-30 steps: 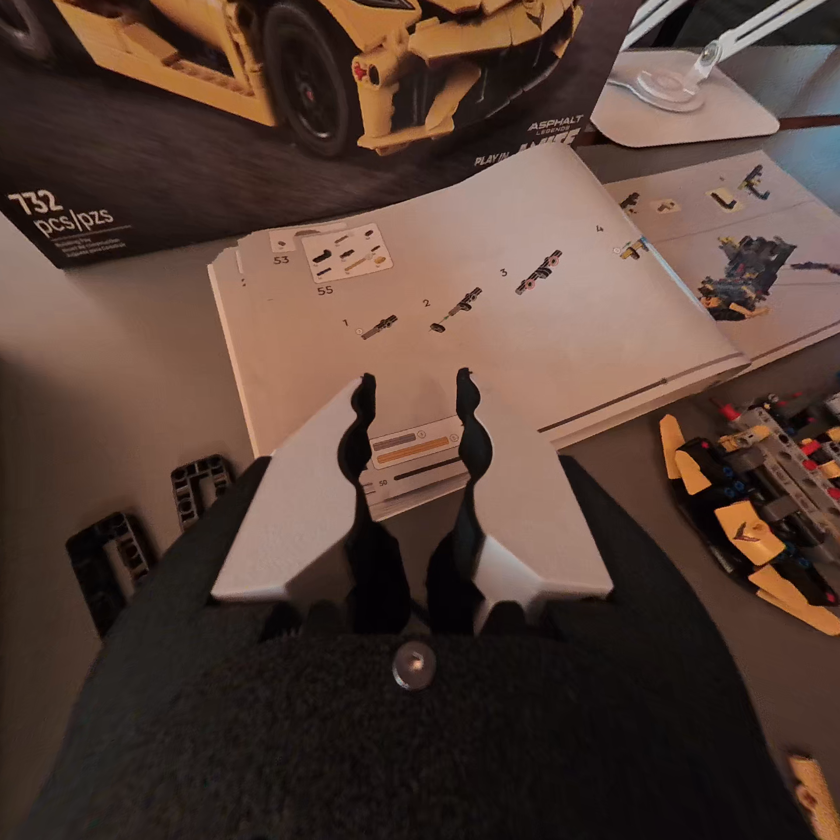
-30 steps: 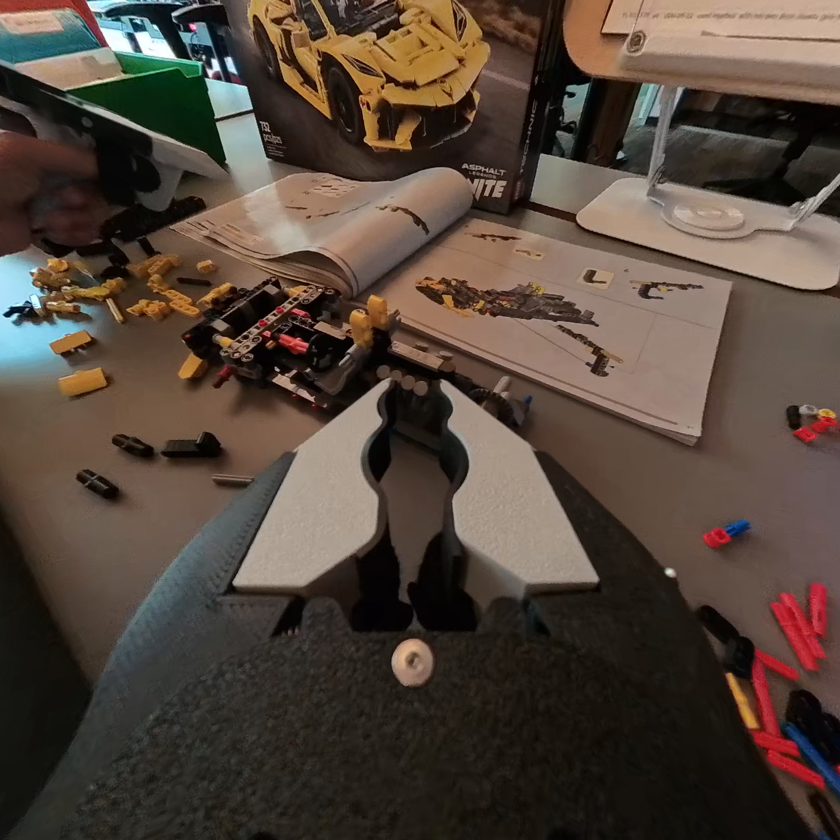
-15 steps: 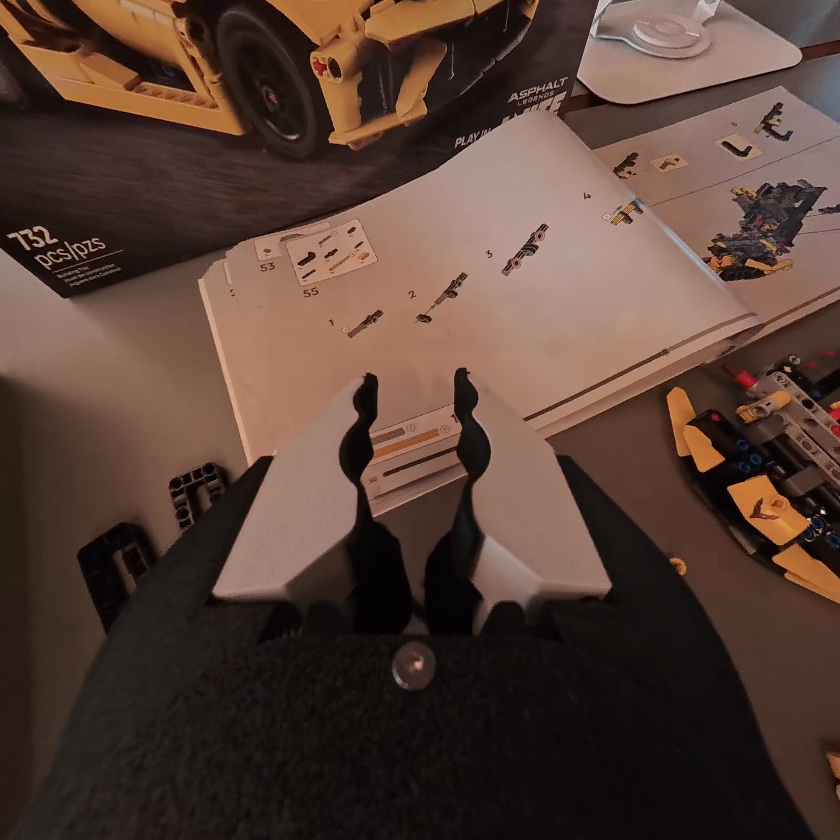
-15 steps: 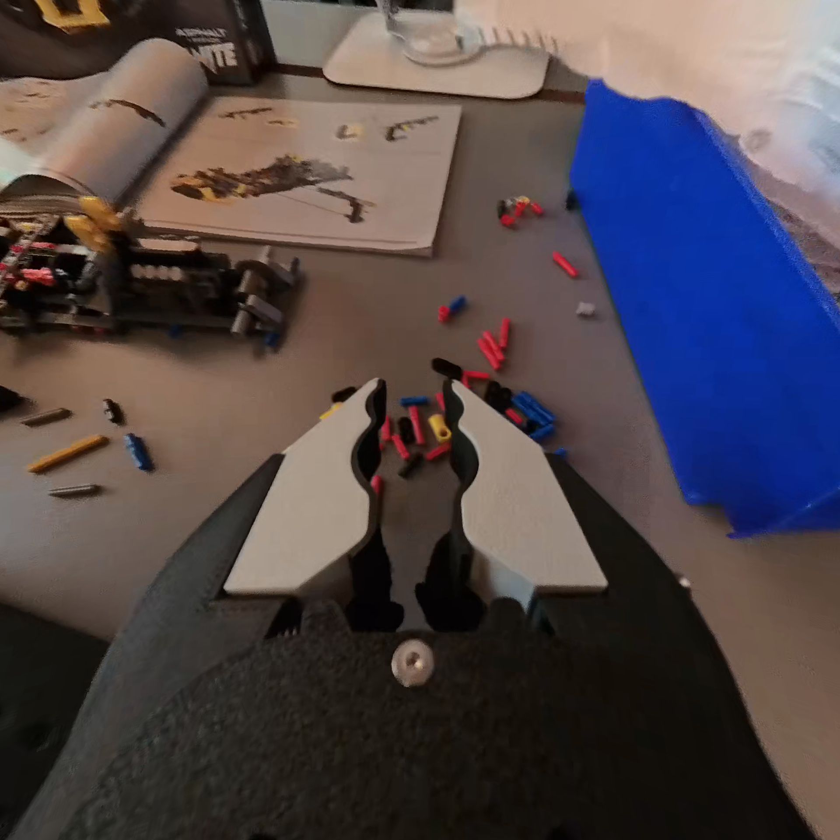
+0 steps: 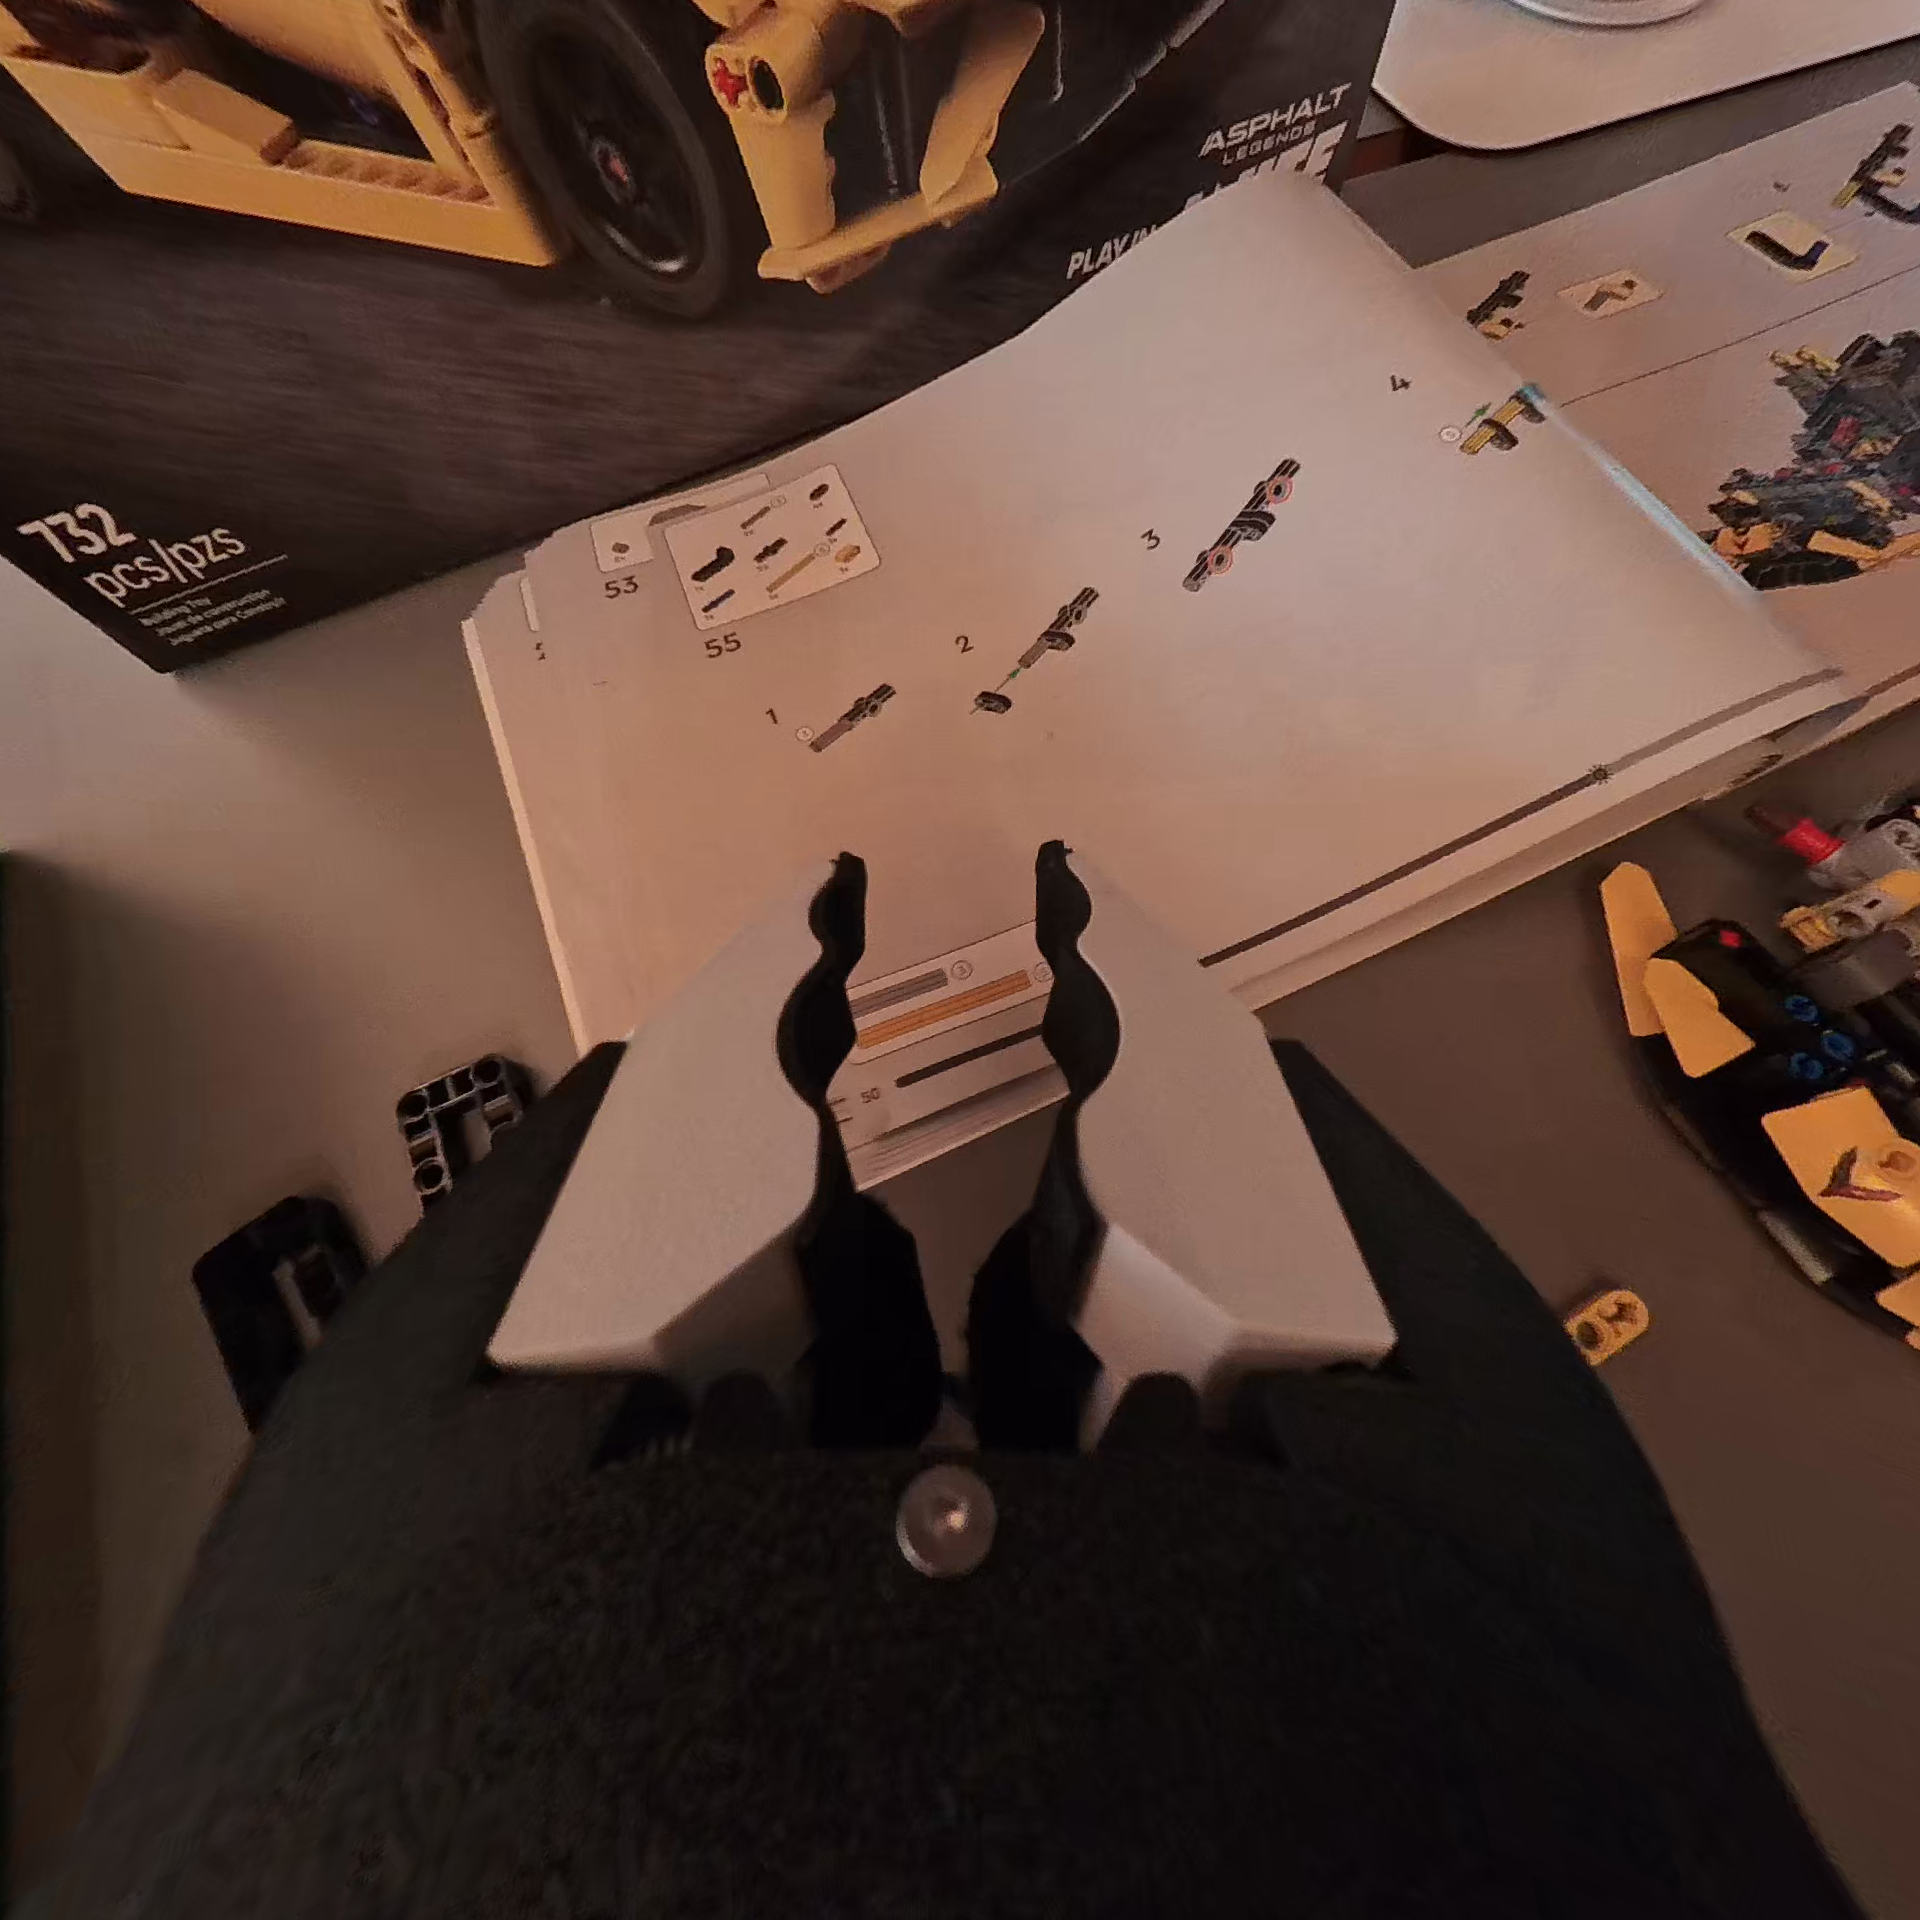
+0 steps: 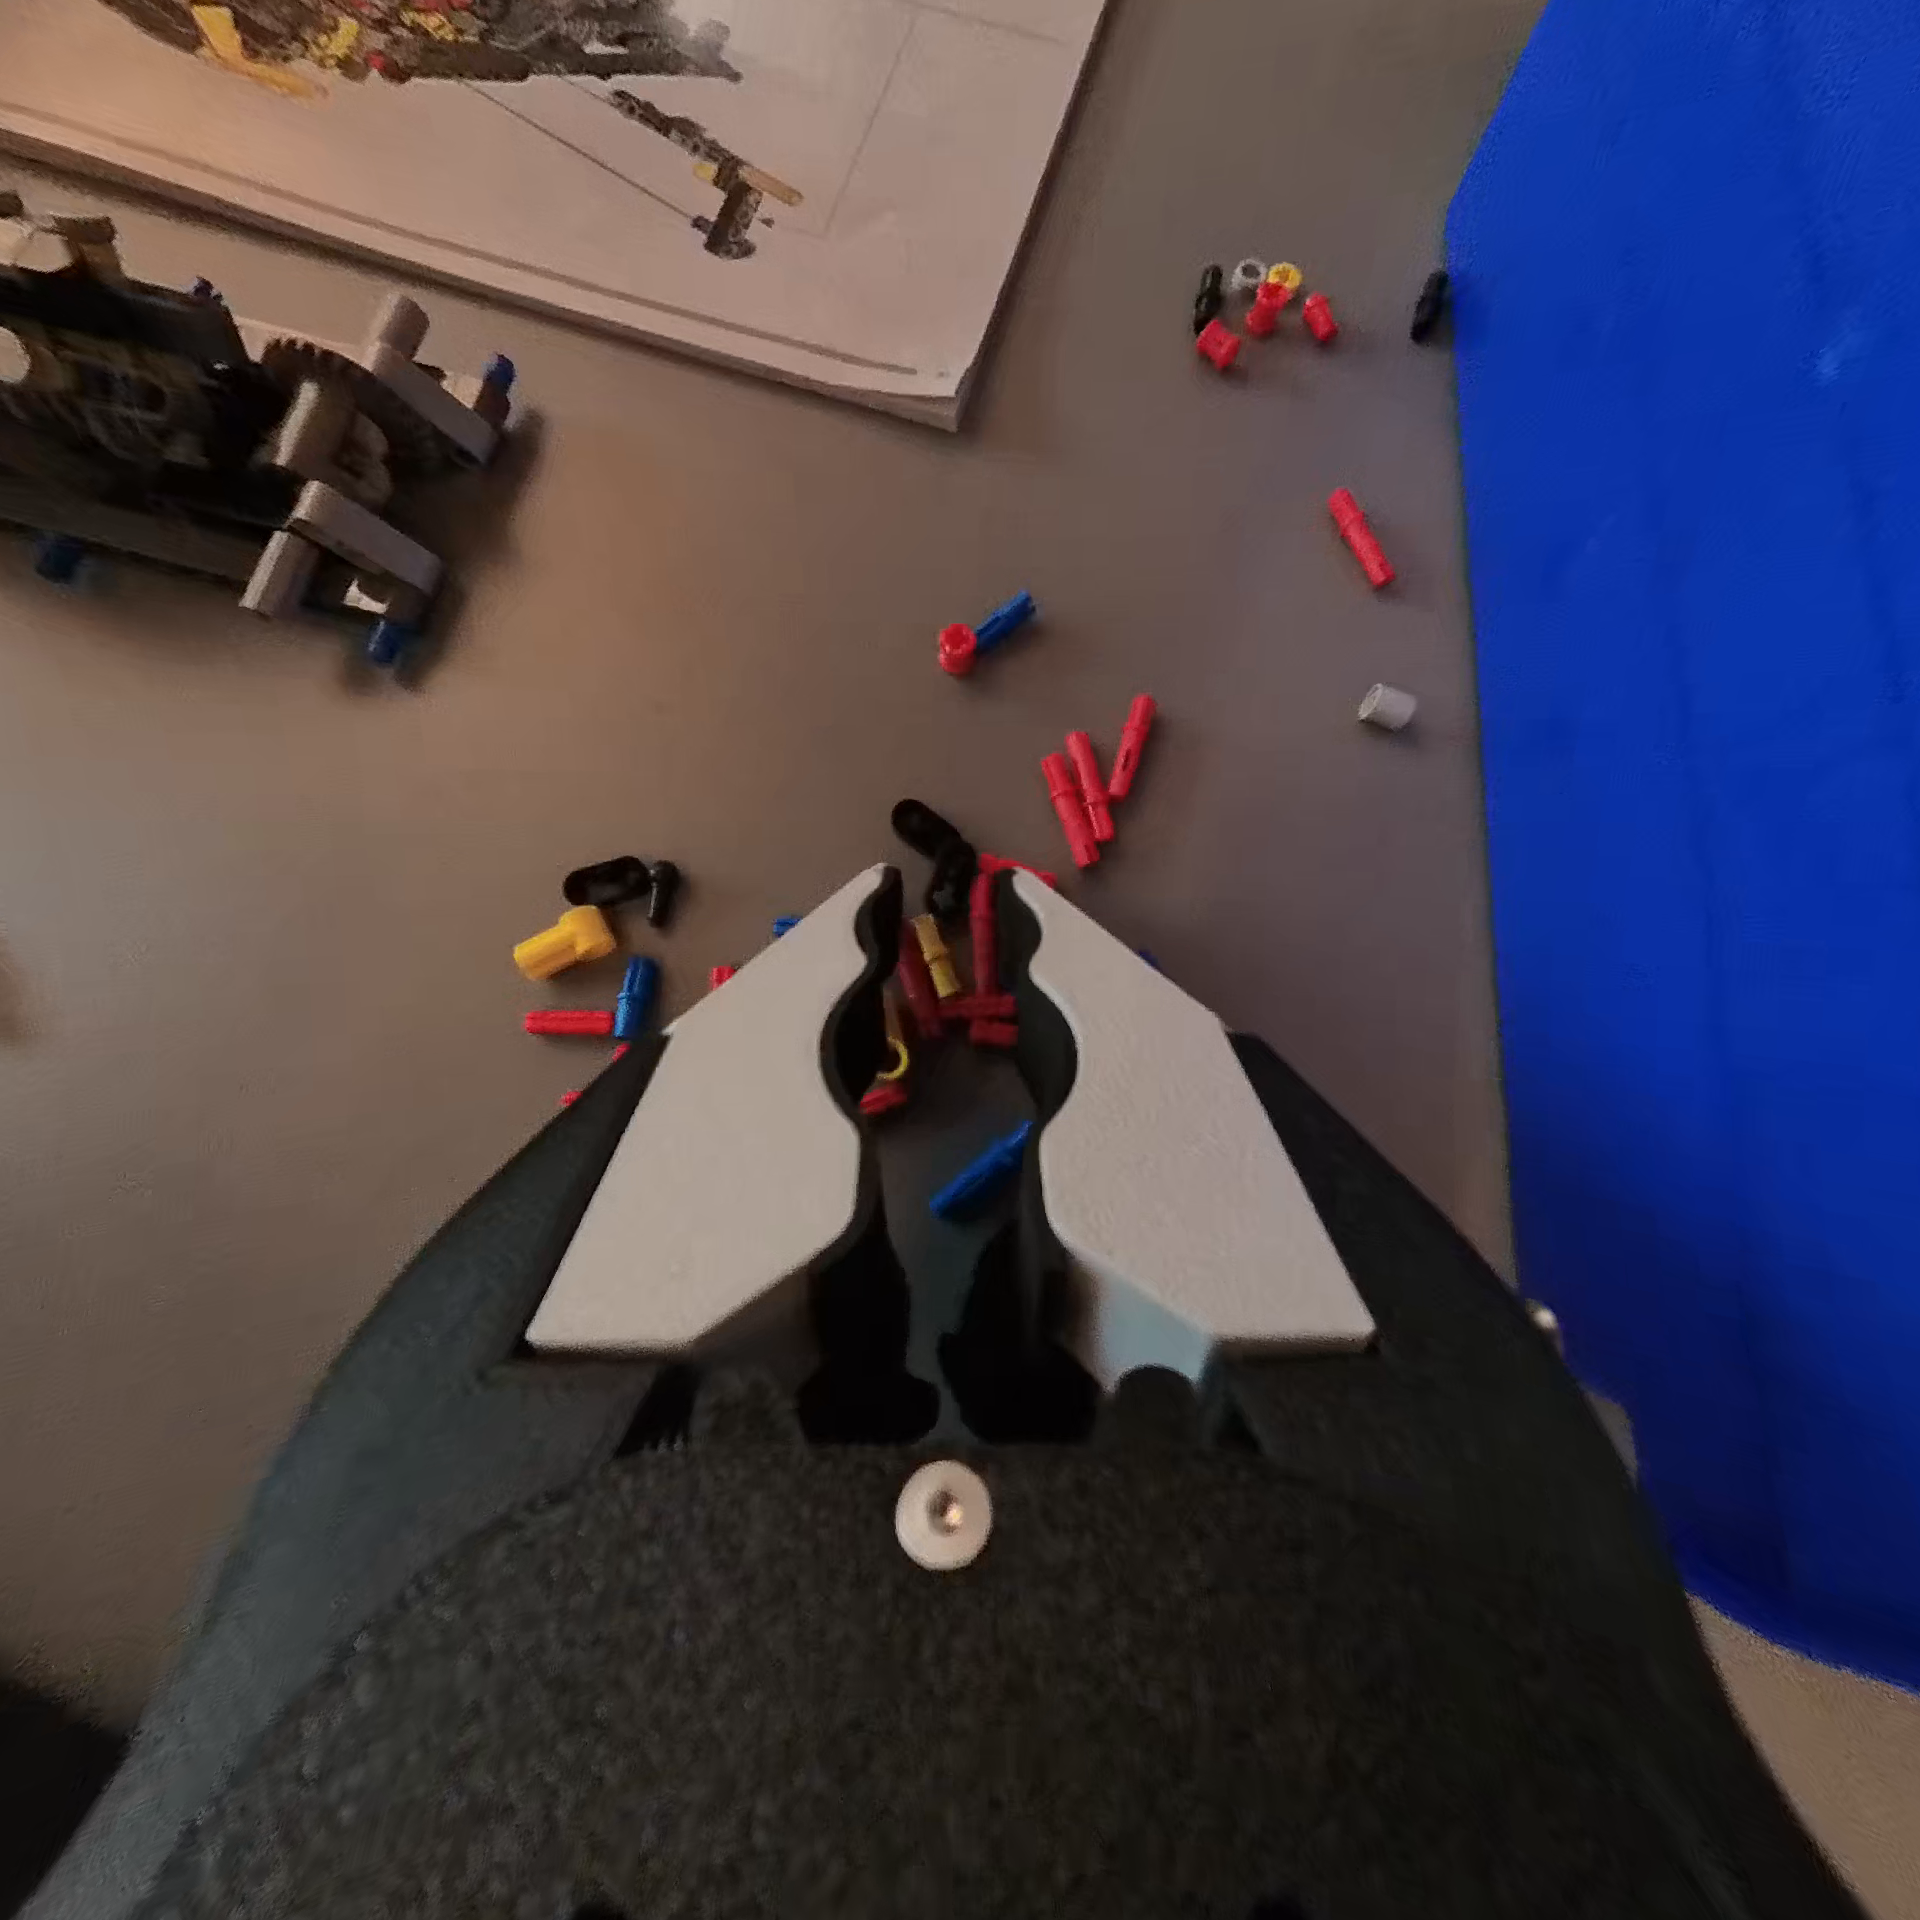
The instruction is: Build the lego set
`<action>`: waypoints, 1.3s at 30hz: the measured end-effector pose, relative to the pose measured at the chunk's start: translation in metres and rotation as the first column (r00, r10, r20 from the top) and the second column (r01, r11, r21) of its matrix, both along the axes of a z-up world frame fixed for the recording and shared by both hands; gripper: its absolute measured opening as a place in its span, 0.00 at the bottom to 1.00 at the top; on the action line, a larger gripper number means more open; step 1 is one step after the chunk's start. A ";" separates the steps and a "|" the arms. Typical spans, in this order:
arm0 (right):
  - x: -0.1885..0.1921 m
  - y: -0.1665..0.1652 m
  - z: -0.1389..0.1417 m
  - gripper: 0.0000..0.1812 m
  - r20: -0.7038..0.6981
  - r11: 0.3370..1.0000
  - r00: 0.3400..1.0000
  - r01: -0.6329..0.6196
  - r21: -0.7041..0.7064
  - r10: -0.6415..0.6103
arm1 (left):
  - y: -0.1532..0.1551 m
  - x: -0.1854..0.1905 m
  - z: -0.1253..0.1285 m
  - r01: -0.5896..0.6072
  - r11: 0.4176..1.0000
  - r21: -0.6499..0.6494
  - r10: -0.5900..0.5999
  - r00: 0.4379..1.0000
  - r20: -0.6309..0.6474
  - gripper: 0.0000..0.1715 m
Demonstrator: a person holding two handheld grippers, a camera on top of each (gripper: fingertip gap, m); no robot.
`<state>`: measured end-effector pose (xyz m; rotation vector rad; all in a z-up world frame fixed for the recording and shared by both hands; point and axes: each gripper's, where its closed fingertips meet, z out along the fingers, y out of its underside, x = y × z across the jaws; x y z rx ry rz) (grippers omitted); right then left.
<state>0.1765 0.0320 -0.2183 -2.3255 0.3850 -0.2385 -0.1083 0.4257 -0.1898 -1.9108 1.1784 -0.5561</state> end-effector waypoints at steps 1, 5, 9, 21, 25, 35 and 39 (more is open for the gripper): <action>0.000 0.001 -0.001 0.08 0.007 1.000 1.000 -0.004 -0.003 0.004 | -0.001 0.001 -0.001 0.004 1.000 -0.006 -0.004 1.000 0.000 0.17; 0.000 0.004 -0.003 0.06 0.023 0.999 0.999 -0.022 -0.023 0.023 | -0.004 0.005 -0.004 0.021 1.000 -0.005 -0.021 1.000 -0.014 0.18; -0.003 0.006 0.008 0.02 0.070 0.999 0.996 -0.049 -0.010 0.050 | -0.004 0.004 -0.004 0.021 1.000 0.019 -0.021 0.999 -0.028 0.17; -0.113 0.032 0.026 0.02 0.019 0.860 0.860 -0.509 0.022 0.509 | -0.006 0.004 -0.001 0.024 1.000 0.015 -0.024 1.000 -0.013 0.17; -0.157 0.038 0.011 0.02 0.051 0.748 0.747 -0.658 -0.090 0.663 | -0.007 0.004 -0.001 0.027 1.000 0.014 -0.027 1.000 -0.013 0.17; -0.129 0.038 0.018 0.10 0.012 0.814 0.814 -0.580 -0.024 0.580 | -0.009 0.004 0.000 0.035 0.999 0.012 -0.035 0.999 -0.012 0.17; -0.035 0.027 0.018 0.09 0.163 0.950 0.937 -0.298 -0.095 0.310 | -0.011 0.004 0.000 0.041 0.999 0.011 -0.041 0.999 -0.015 0.17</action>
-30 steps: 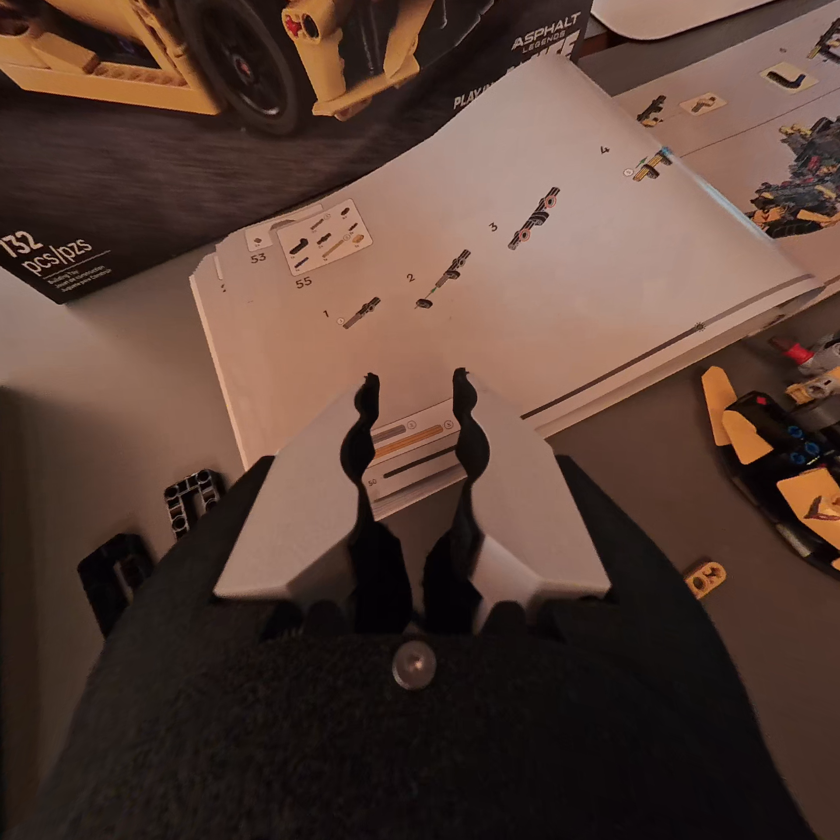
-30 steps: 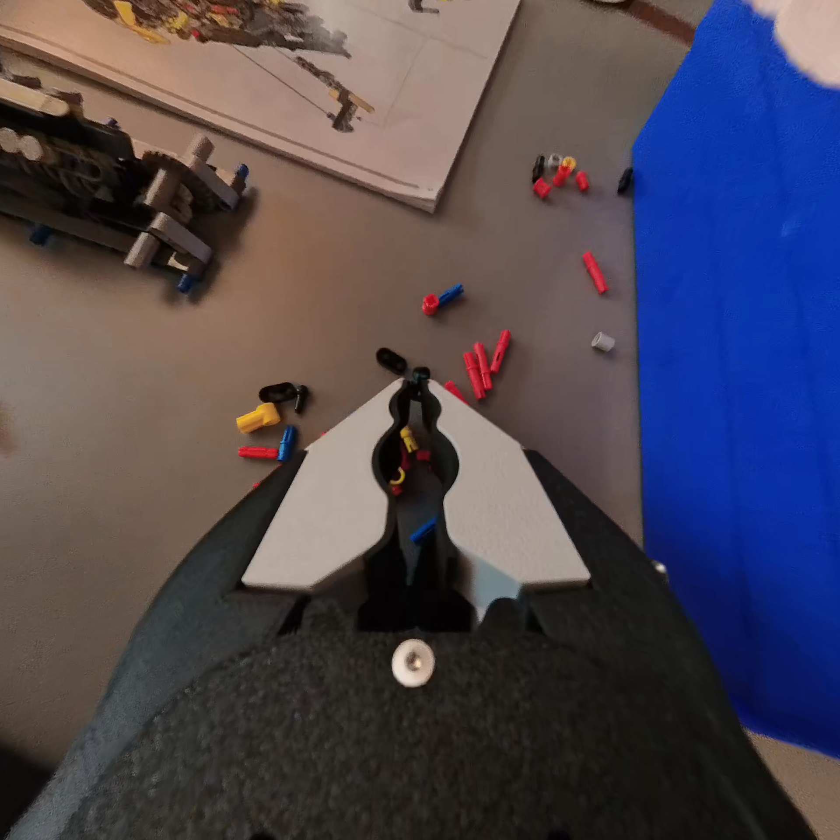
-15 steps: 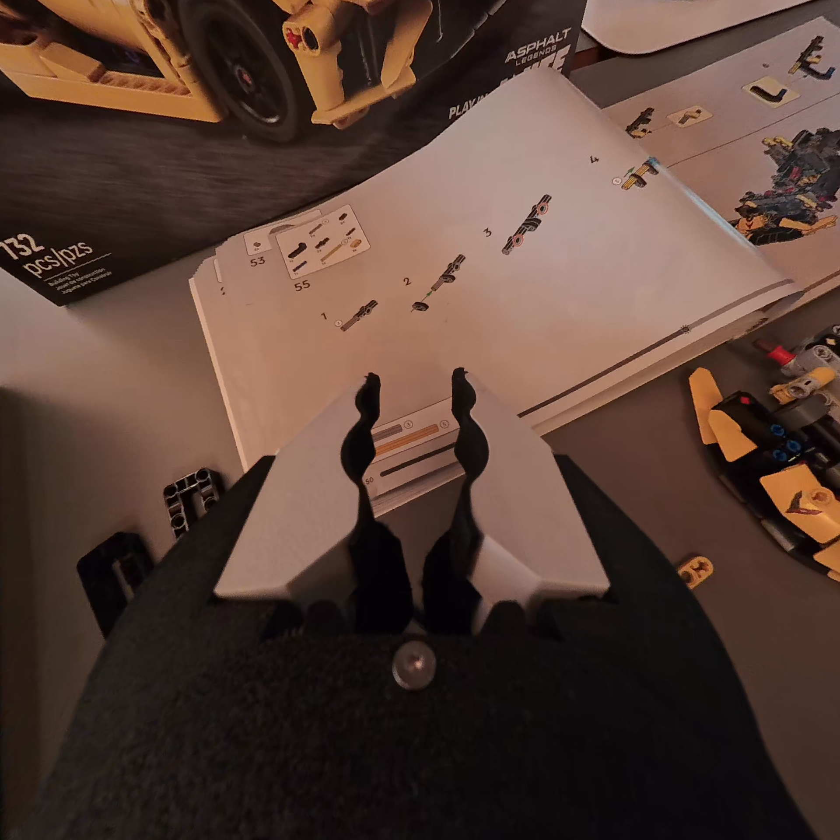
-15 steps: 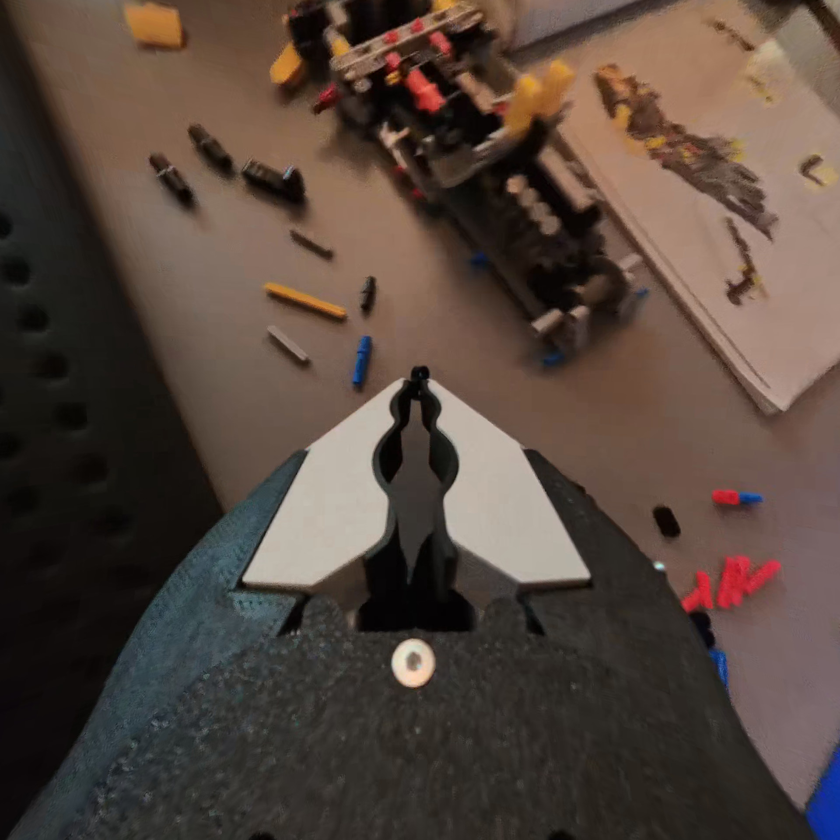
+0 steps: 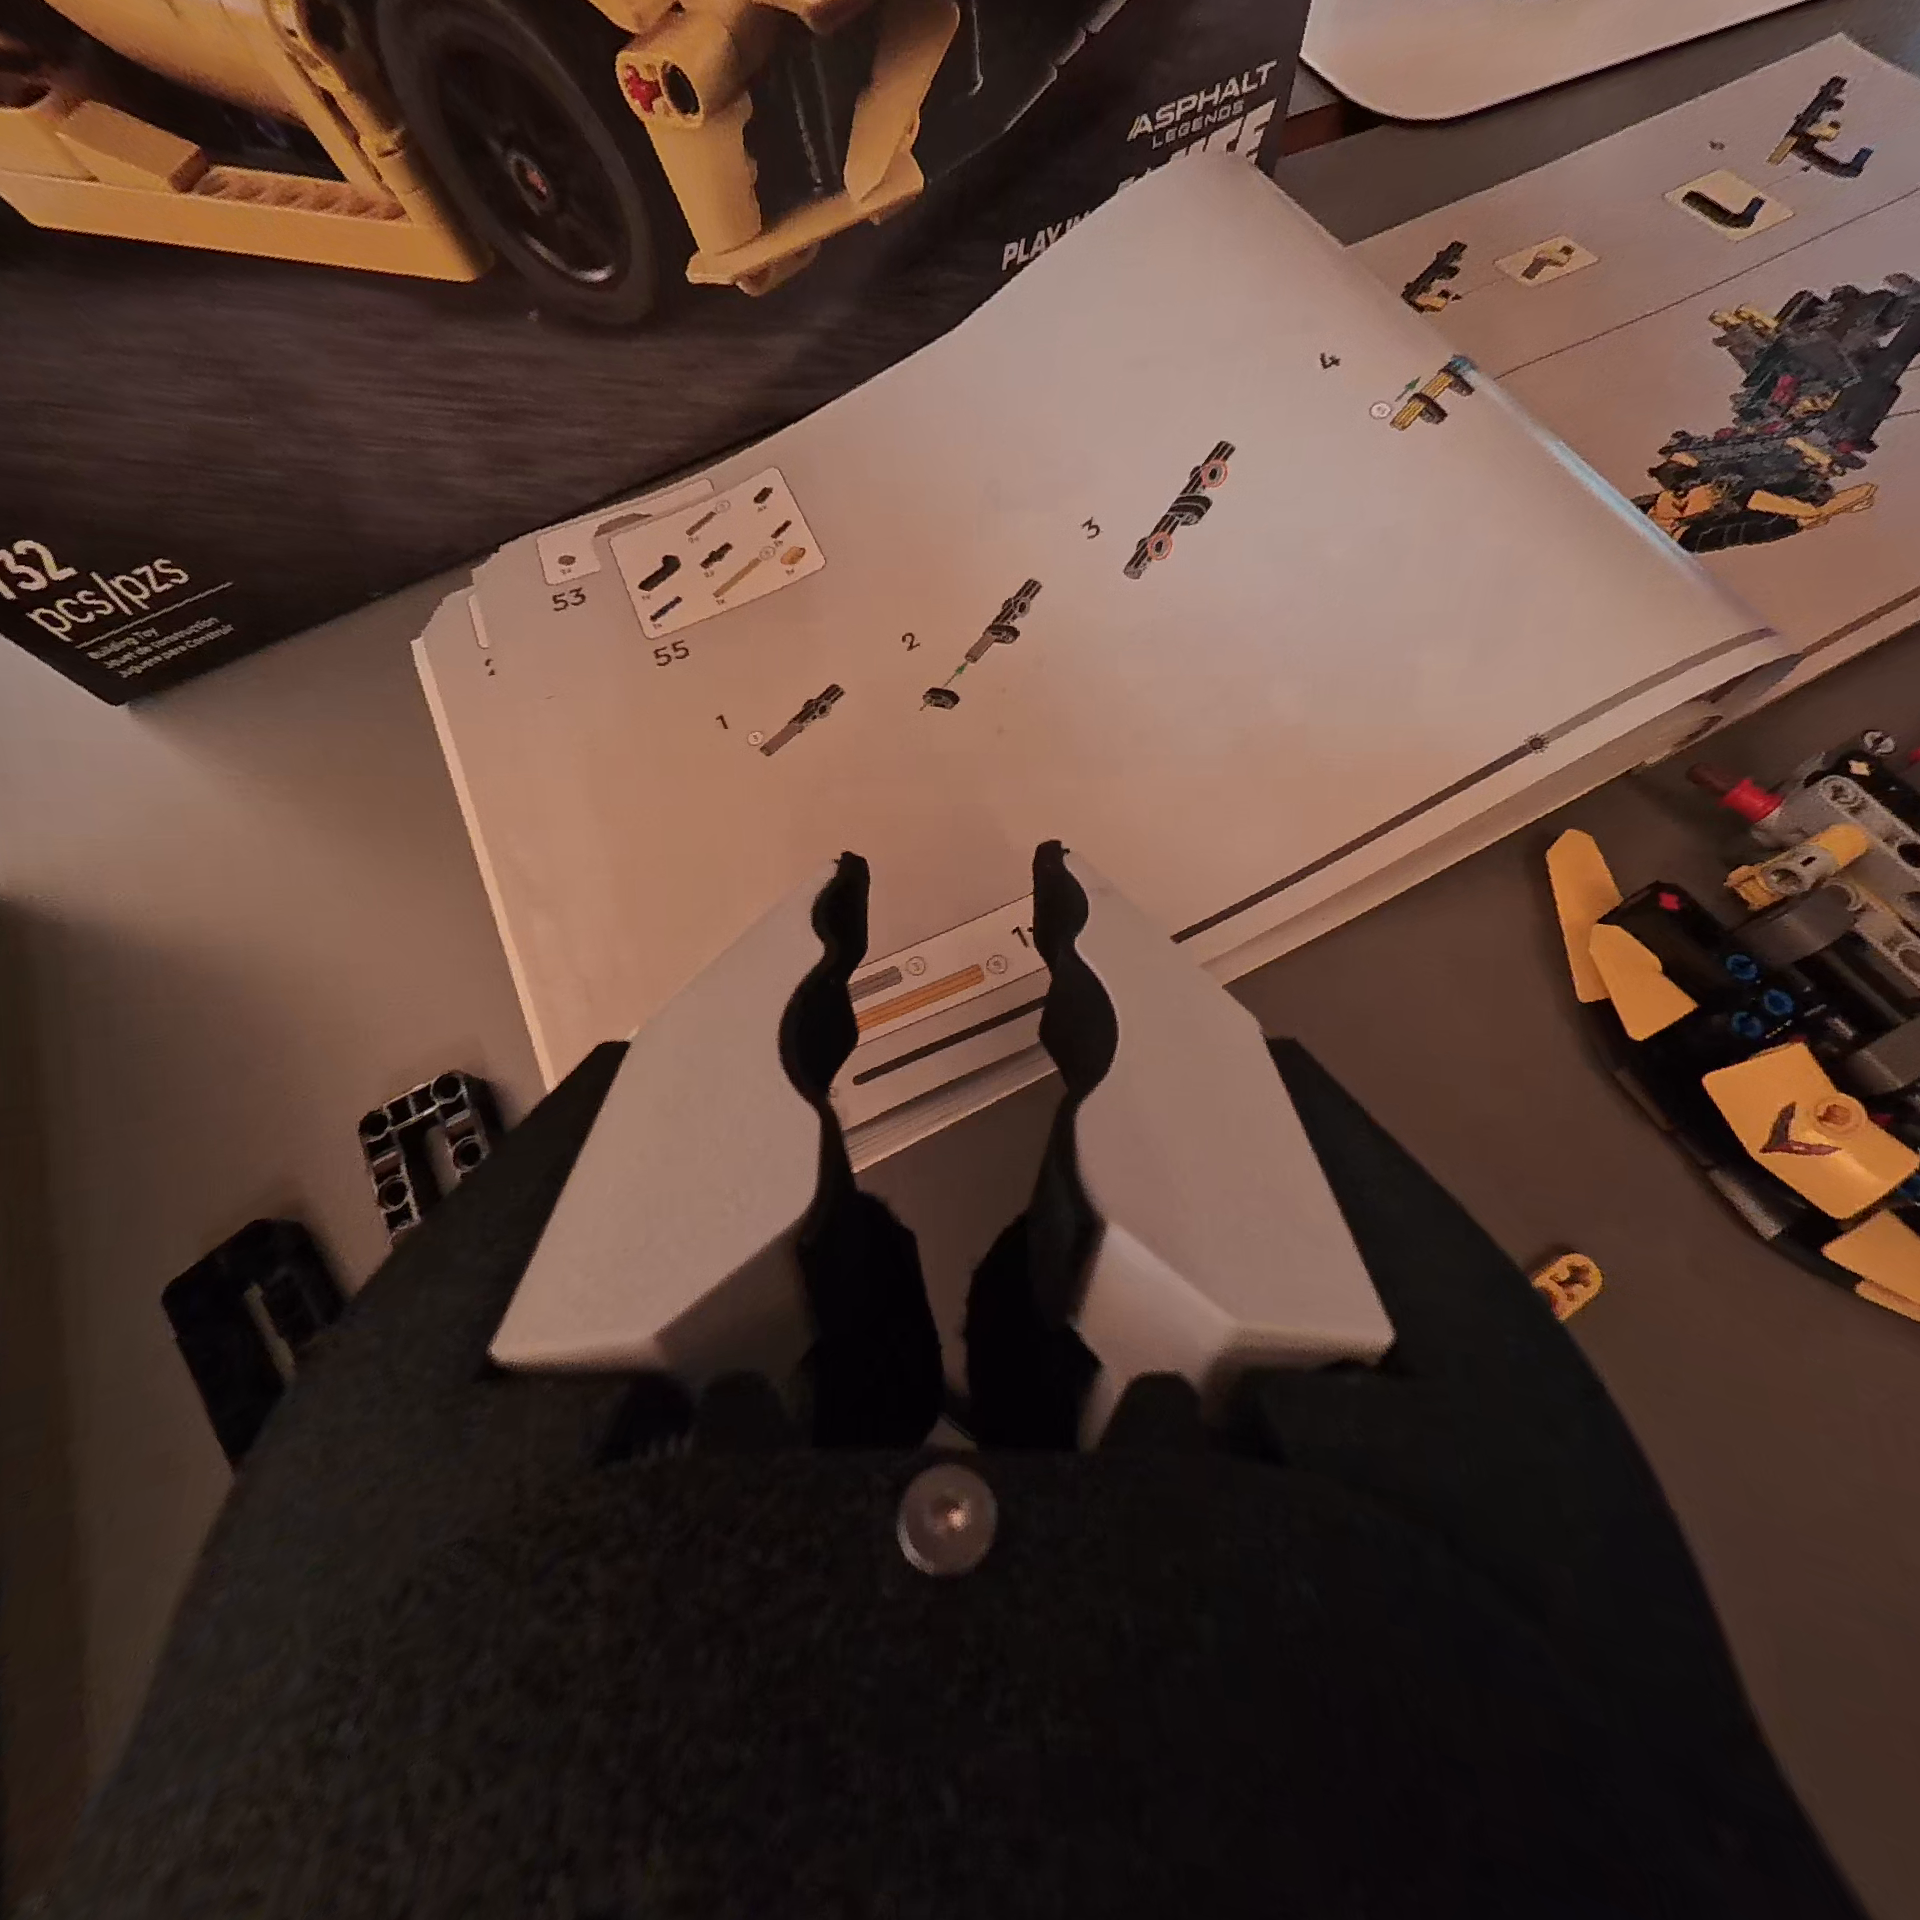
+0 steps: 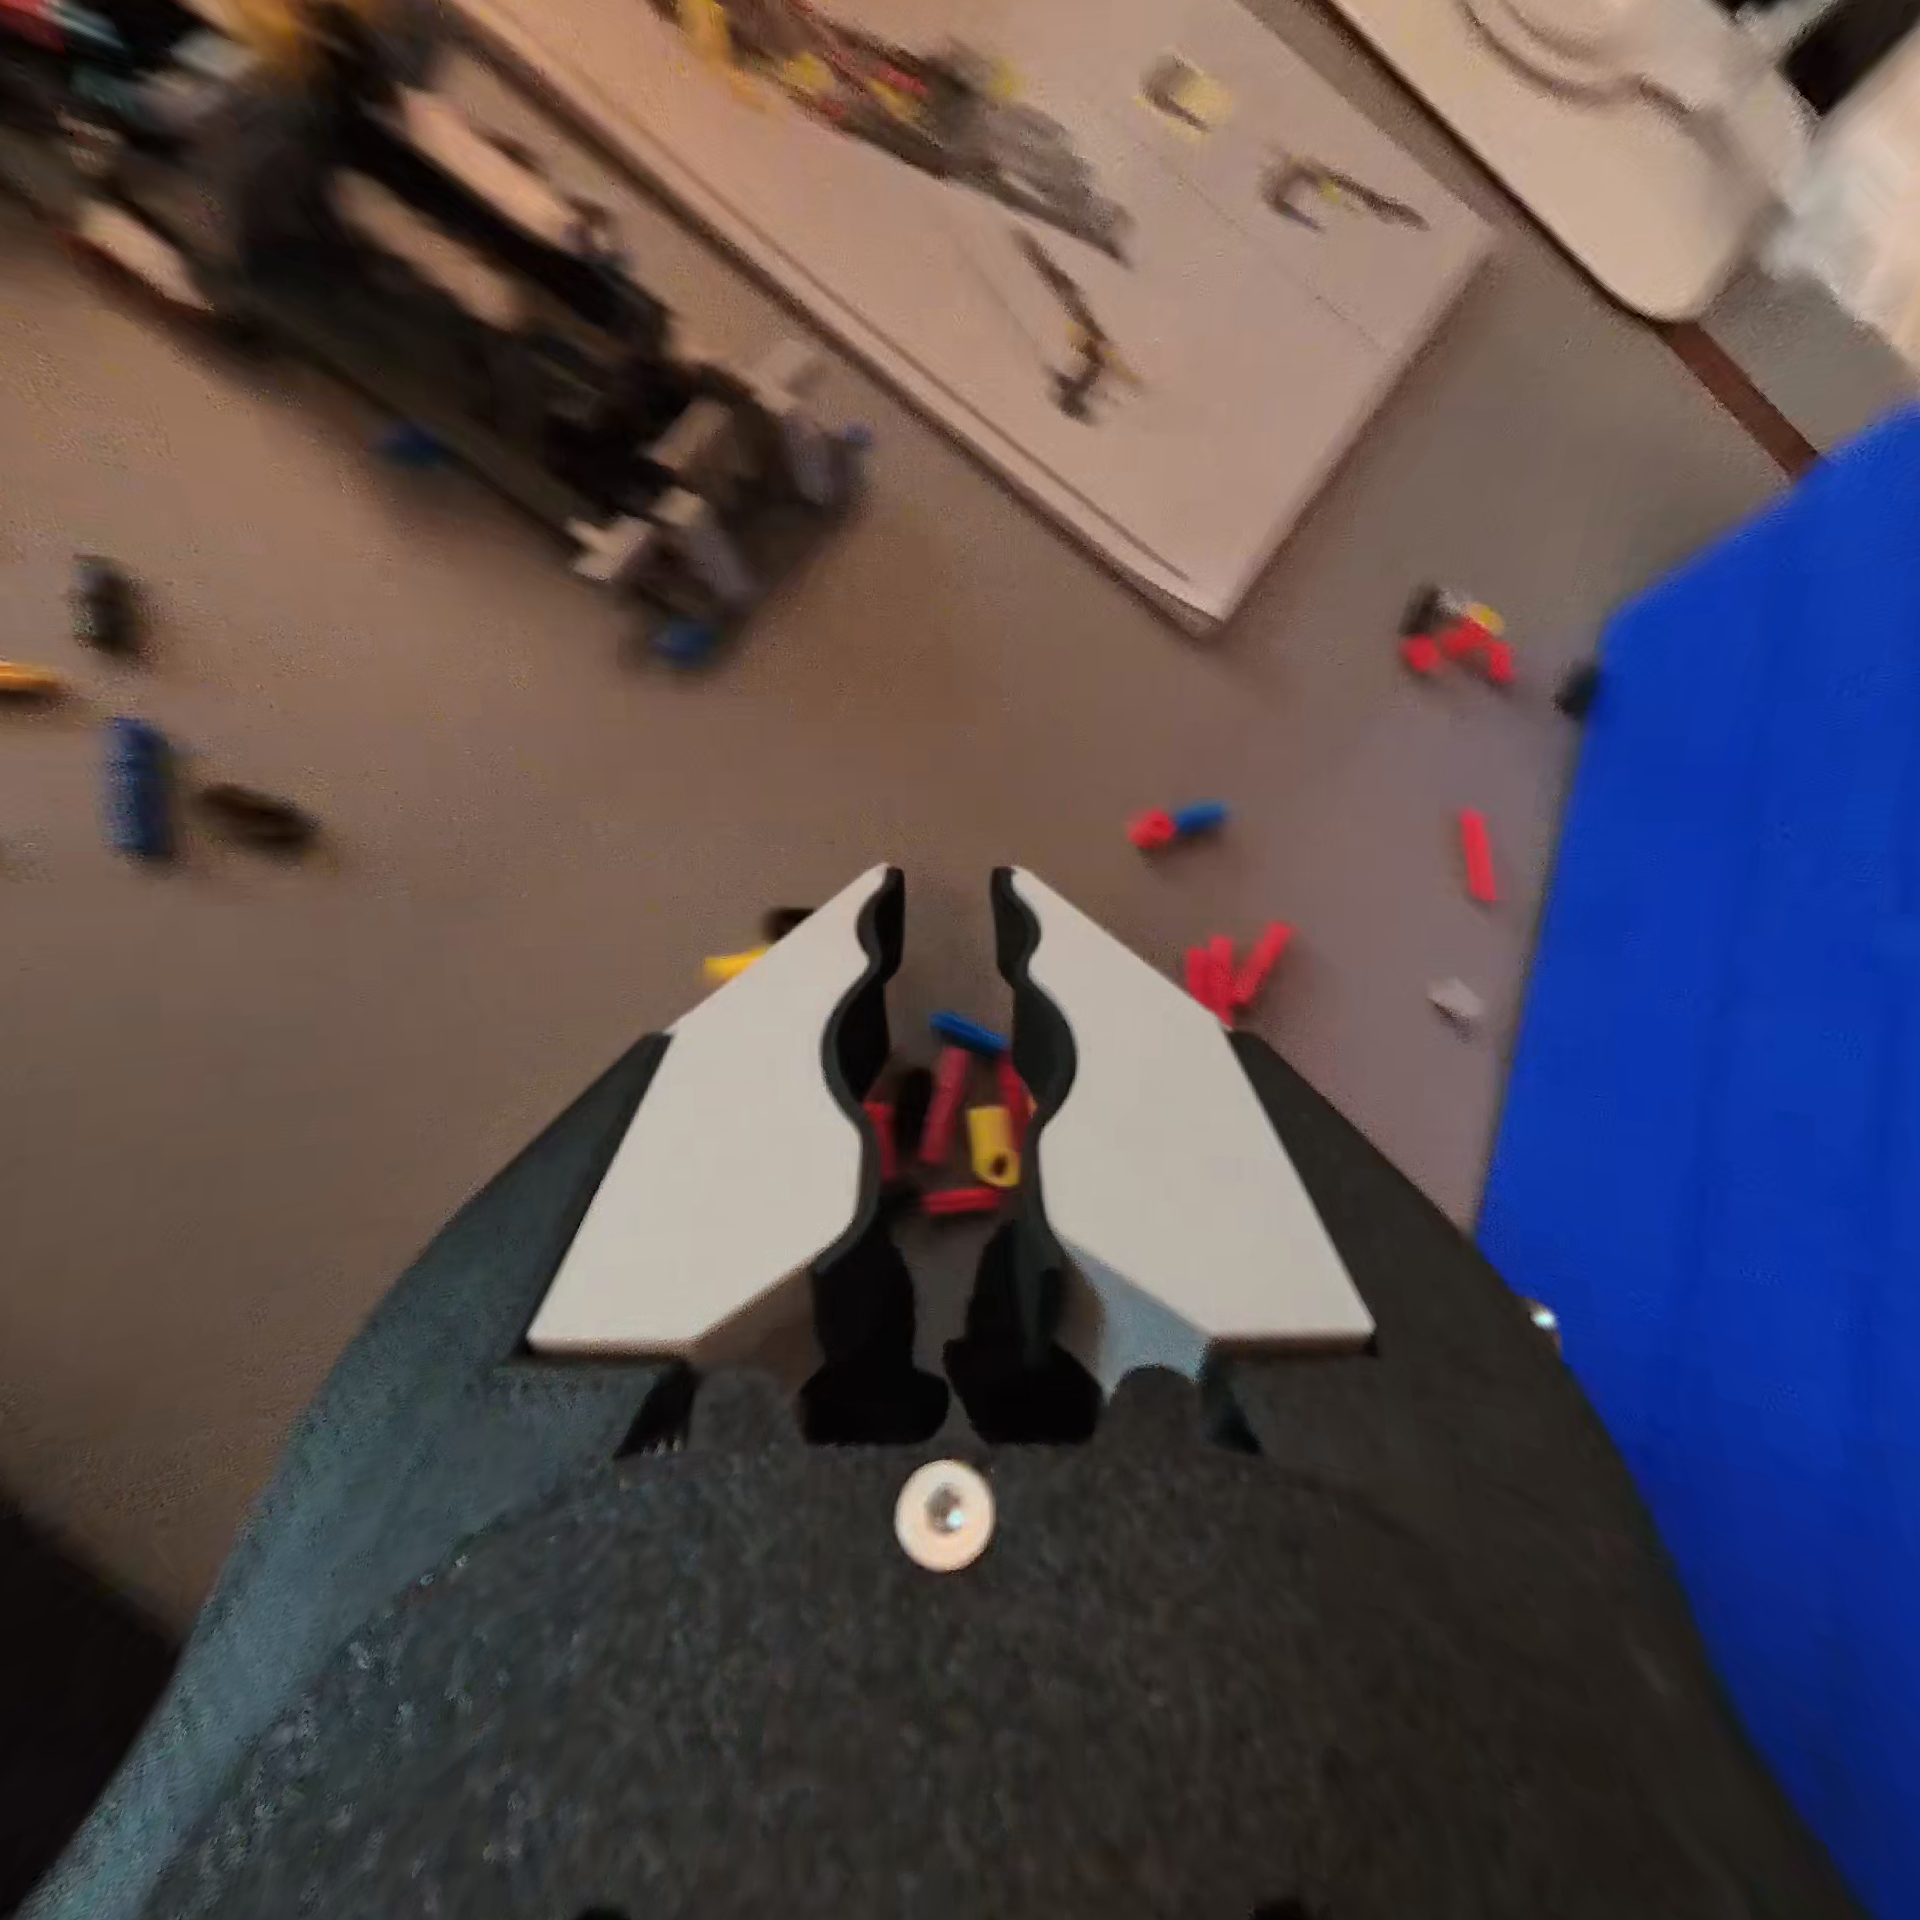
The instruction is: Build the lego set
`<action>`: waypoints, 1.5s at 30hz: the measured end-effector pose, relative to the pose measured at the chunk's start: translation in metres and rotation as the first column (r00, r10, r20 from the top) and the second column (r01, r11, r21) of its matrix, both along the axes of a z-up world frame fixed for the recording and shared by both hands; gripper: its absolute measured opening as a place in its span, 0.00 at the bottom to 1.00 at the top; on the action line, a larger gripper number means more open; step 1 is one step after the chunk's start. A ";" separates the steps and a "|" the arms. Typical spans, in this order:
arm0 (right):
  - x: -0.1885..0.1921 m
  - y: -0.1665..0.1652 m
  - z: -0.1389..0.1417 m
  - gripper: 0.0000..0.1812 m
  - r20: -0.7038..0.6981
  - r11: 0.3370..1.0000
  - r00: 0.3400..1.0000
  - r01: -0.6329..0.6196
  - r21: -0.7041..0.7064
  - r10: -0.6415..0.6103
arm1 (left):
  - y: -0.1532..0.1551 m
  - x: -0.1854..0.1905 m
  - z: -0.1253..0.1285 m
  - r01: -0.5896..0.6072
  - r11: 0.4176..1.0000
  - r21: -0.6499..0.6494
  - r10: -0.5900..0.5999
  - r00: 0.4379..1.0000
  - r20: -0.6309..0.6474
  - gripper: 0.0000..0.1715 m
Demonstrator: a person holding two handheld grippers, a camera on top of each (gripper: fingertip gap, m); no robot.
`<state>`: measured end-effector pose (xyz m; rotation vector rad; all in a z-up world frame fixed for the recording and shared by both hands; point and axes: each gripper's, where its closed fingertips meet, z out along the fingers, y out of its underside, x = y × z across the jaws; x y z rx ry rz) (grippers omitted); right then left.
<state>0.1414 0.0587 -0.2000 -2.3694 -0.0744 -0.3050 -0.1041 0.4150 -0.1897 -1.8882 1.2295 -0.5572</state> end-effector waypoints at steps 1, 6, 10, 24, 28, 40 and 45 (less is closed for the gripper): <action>0.012 -0.002 -0.005 0.09 -0.006 0.999 0.999 0.031 -0.008 -0.031 | 0.000 0.000 0.000 0.001 1.000 0.001 -0.001 1.000 -0.003 0.17; 0.031 -0.001 -0.017 0.09 -0.141 0.994 0.984 0.111 0.021 -0.107 | 0.002 -0.002 -0.003 -0.005 1.000 0.009 0.005 1.000 -0.016 0.17; 0.024 0.002 -0.019 0.01 -0.173 0.997 0.983 0.075 0.036 -0.067 | 0.001 -0.001 -0.004 -0.004 1.000 -0.004 0.004 1.000 -0.014 0.17; 0.019 0.003 -0.022 0.11 -0.228 0.999 0.973 0.050 0.012 -0.046 | 0.001 -0.001 -0.003 0.000 1.000 0.009 0.000 1.000 -0.019 0.17; 0.013 0.005 -0.022 0.06 -0.232 0.999 0.972 0.035 0.003 -0.034 | 0.001 -0.002 -0.004 0.000 1.000 0.014 0.001 1.000 -0.023 0.17; -0.111 0.022 -0.019 0.11 -0.316 0.938 0.888 -0.346 0.014 0.332 | 0.000 0.000 -0.005 0.008 1.000 0.012 -0.007 1.000 -0.028 0.17; -0.047 0.005 -0.005 0.13 -0.189 0.984 0.967 -0.176 0.000 0.172 | 0.000 -0.001 -0.004 0.004 1.000 0.008 -0.004 1.000 -0.024 0.17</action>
